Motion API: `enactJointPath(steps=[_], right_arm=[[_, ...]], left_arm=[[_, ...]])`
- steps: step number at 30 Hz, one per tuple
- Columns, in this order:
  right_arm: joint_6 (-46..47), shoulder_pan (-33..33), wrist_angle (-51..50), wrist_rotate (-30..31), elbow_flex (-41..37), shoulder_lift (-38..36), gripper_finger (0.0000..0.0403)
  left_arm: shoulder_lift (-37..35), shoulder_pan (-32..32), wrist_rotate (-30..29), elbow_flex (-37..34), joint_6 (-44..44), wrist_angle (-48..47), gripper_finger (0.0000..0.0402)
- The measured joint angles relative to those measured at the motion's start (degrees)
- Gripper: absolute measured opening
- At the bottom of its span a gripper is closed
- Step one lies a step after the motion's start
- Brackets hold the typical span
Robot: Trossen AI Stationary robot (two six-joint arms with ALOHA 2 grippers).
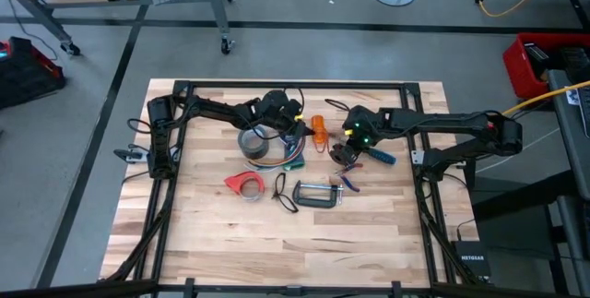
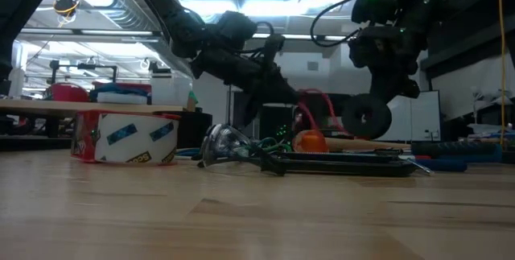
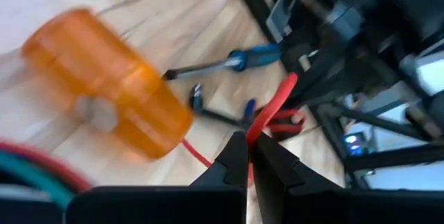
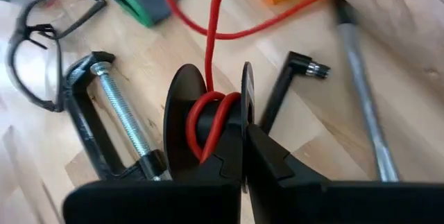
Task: Coil cords
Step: Coil the red wire
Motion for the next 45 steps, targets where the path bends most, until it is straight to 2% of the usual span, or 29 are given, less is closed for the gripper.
enactJointPath(steps=[5,8,11,20,28,32,36,41,45], right_arm=[[0.1,0.0,4.14,-3.53,0.0,0.0,0.0005],[1.8,0.0,6.05,-3.41,0.0,0.0,0.0005],[4.2,0.0,5.67,-0.74,0.0,0.0,0.0005],[7.74,0.0,5.44,7.74,0.0,0.04,0.0005],[10.25,-0.04,8.38,14.94,0.0,0.32,0.0005],[10.32,-0.04,13.44,15.32,0.0,2.03,0.0005],[10.5,-0.04,20.53,15.5,0.0,5.82,0.0005],[9.16,0.02,26.39,14.27,0.02,9.51,0.0005],[10.45,-0.13,27.51,18.29,0.0,9.17,0.0005]], left_arm=[[0.0,0.03,-1.51,0.0,-3.13,3.36,0.0],[0.02,-0.01,-1.65,0.0,-5.6,3.72,0.0],[0.04,-0.72,-0.73,0.0,-6.2,5.54,0.0],[0.04,-2.97,7.46,0.02,-7.15,5.76,0.0],[0.04,-5.07,7.57,0.02,-7.14,6.69,0.0],[0.04,-5.98,7.55,0.17,-7.43,10.61,0.0],[0.04,-7.12,7.51,2.48,-6.45,10.19,0.0],[0.09,-8.28,6.23,3.87,-3.86,6.66,0.0],[-0.02,-8.98,3.48,4.11,-1.47,1.4,0.0]])
